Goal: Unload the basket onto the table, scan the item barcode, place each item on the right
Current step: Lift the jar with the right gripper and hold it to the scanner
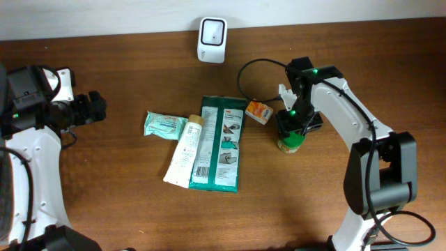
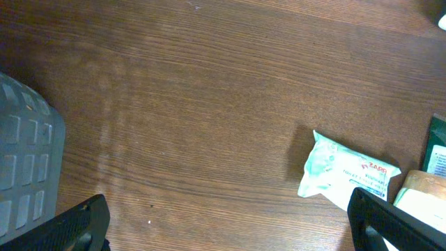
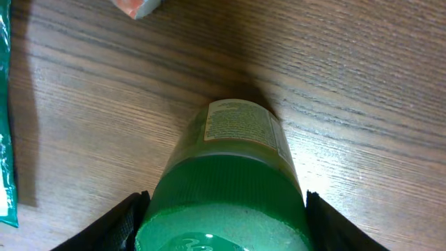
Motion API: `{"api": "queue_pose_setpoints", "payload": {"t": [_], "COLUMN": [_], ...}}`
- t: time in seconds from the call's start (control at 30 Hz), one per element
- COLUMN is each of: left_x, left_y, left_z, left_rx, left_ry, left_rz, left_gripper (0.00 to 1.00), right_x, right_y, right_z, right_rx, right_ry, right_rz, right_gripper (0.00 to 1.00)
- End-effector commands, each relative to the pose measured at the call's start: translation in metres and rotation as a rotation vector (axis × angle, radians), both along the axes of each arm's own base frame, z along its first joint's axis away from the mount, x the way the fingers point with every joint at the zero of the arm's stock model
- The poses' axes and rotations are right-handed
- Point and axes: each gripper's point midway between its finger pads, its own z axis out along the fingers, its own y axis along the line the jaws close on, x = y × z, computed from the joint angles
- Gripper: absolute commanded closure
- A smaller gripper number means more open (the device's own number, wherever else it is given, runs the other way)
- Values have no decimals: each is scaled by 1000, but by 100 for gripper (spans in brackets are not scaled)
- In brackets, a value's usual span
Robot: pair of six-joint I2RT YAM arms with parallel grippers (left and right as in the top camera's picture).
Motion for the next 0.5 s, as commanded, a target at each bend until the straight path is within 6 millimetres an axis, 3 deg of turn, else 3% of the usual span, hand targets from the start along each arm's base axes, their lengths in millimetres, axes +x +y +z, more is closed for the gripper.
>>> {"api": "queue_pose_setpoints", "payload": {"t": [0.0,0.07,0.13,0.2,0.3,0.33,0.47], "left_x": [1,1,1,1,1,1,1], "left_y": [-1,-1,-1,-1,-1,-1,-1], "left_z": [2,2,2,2,2,2,2], "left_rx": [-13,-13,-14,-14,-14,-14,-13], "left_ry": [-8,-8,-8,-8,-8,-8,-8], "left_rz": [7,7,7,7,7,7,7], "left_gripper": [1,1,1,1,1,1,1], "right_x": [1,5,10,16,20,21,18], "right_y": [-1,13,35,60,108,125,156], "right_z": [6,17,38,62,110,134,206], "right_rx": [0,77,202,358,692,839,1226], "right_ry": [-6,-8,-14,-26,-61,-74,-91], "right_rz": [-23,-28,-29,-24,68,99,167], "right_gripper": [45,49,55,55,55,55,55]}}
